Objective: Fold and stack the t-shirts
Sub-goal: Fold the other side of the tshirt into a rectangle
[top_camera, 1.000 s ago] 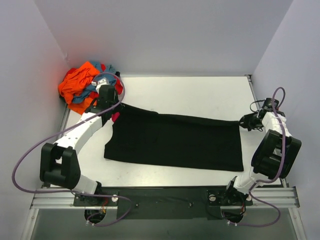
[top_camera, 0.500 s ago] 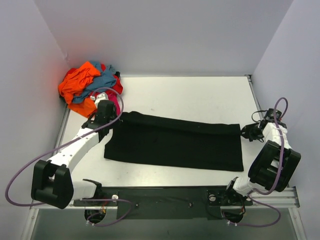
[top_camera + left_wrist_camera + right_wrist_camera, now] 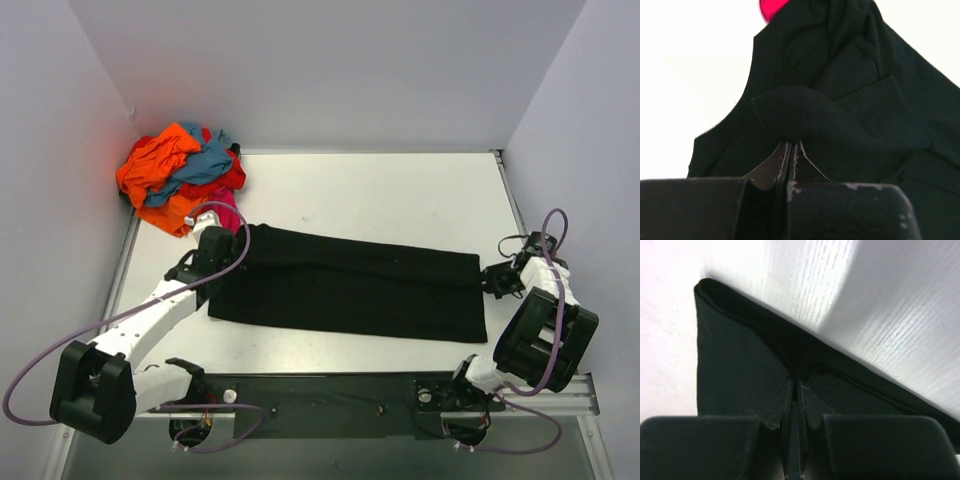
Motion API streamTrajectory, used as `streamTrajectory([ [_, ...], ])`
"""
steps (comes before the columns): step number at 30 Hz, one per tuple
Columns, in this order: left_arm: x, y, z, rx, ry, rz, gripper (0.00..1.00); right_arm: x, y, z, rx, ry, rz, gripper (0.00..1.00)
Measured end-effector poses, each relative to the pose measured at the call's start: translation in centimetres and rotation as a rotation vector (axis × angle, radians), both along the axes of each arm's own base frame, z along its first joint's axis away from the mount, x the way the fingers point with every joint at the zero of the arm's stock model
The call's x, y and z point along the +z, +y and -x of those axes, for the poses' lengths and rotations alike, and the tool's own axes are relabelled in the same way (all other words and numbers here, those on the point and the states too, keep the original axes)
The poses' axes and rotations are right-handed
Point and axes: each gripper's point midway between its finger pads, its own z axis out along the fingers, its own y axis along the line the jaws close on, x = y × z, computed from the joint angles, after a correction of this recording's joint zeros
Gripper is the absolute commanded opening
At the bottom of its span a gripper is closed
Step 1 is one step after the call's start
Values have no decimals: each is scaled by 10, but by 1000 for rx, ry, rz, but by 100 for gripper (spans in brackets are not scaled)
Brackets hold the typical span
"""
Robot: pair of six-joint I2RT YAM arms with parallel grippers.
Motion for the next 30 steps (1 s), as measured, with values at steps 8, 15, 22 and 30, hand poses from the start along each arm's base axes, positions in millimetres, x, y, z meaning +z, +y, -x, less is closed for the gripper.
streamTrajectory([
  [8,1,7,17,22,-10,4,0,-6,-1,7,-5,26,14,0],
  [15,5,8,20,32,-29,18,0,-7,-4,8,-15,32,23,0],
  [22,0,5,25,23,-10,24,0,-4,-9,9,-27,27,39,15],
  [30,-33,-4,54,18,71,51,43,-4,-13,15,-34,65,102,68],
])
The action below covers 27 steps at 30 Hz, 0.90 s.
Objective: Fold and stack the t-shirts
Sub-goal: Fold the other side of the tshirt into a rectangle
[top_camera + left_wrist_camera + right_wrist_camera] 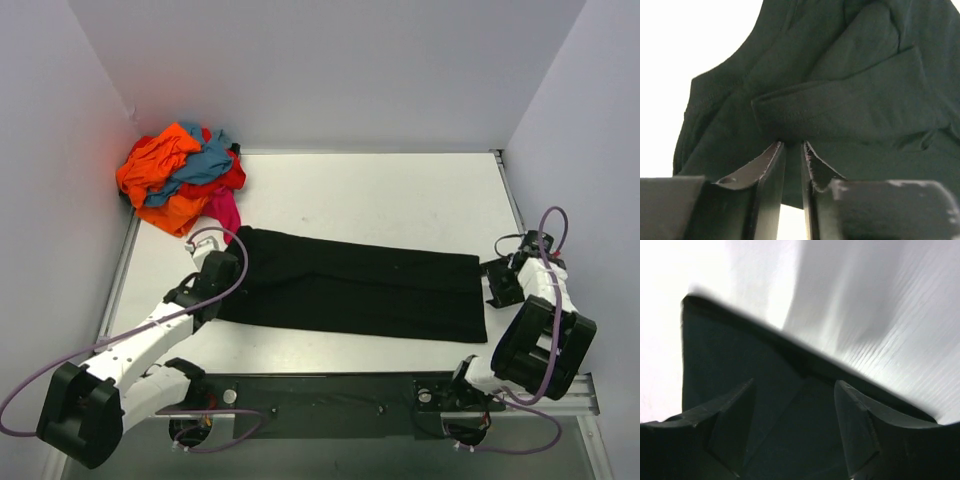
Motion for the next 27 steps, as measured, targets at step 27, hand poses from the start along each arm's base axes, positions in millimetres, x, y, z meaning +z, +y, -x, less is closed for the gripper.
streamTrajectory([
  [27,14,23,-18,66,64,54,66,48,386,-93,1288,-199,270,54],
])
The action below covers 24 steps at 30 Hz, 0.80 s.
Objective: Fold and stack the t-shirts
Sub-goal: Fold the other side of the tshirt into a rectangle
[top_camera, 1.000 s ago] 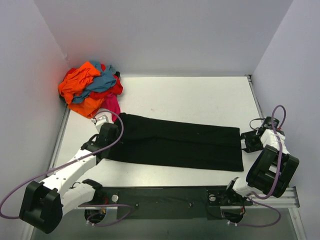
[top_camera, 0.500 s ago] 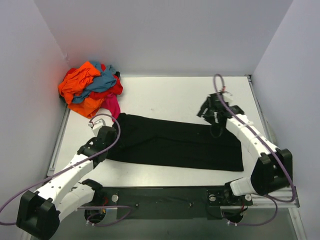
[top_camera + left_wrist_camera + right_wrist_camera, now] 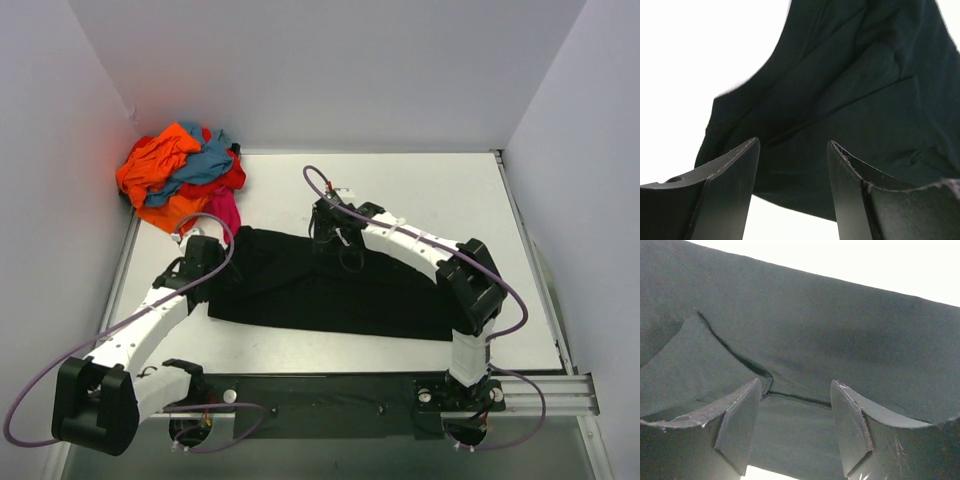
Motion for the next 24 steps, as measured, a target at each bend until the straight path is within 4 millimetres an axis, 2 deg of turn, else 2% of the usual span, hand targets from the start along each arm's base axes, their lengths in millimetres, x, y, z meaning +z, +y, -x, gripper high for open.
streamTrajectory([
  [4,-16,-5,13,-37,51,19,58,1,-2,-2,12,-4,9,53],
  [5,-17,-6,14,-42,55,20,54,1,-2,-2,14,-4,10,53],
  [8,-19,-8,14,-58,62,27,49,1,-4,-3,14,-2,10,52],
  [9,-19,-9,14,-61,64,29,44,1,-5,-4,13,-1,8,52],
  [12,-19,-10,14,-67,65,32,36,0,-8,-5,6,4,0,51],
  [15,-19,-11,14,-73,61,37,19,-5,-14,-2,1,17,-1,51],
  [16,-18,-12,13,-75,59,38,2,-6,-16,0,1,23,-3,50],
  [20,-18,-12,13,-90,58,34,0,-6,-23,5,-6,33,-7,50],
  [24,-12,-16,14,-107,34,39,0,2,-28,6,-14,19,-21,50],
])
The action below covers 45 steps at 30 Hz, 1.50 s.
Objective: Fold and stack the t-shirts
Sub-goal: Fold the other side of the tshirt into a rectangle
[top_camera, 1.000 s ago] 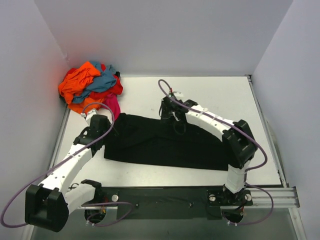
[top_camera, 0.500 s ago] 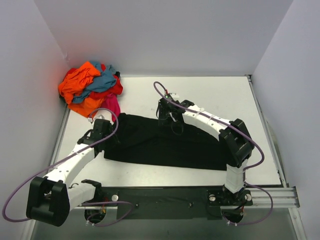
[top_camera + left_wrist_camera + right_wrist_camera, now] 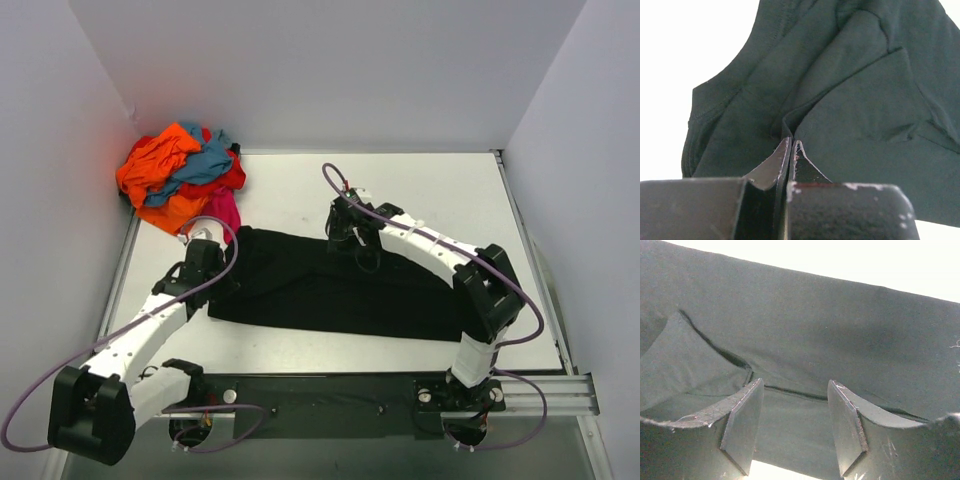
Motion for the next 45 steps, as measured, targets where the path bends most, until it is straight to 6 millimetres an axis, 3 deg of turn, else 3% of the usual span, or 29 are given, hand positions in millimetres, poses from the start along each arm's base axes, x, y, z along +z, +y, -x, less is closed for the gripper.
streamTrajectory([
  [7,21,-31,18,-110,-74,47,0,7,-1,-1,-1,-7,-26,49],
  [11,12,-48,34,-158,-47,72,0,6,2,2,12,9,-43,49],
  [15,-3,-53,49,-160,5,84,0,-1,8,6,34,42,-59,49],
  [21,0,-67,59,-187,8,114,0,-17,21,11,90,106,-85,49],
  [26,-1,-79,68,-219,18,122,0,-21,36,15,136,148,-131,59],
  [30,-5,-82,72,-231,31,111,0,-17,55,19,157,163,-171,64],
  [37,-6,-81,73,-223,35,103,0,-5,115,14,248,125,-198,59],
  [40,-7,-80,74,-223,36,102,0,-7,135,12,274,120,-195,59],
  [45,-9,-78,77,-225,37,101,0,-19,151,3,292,112,-136,53],
])
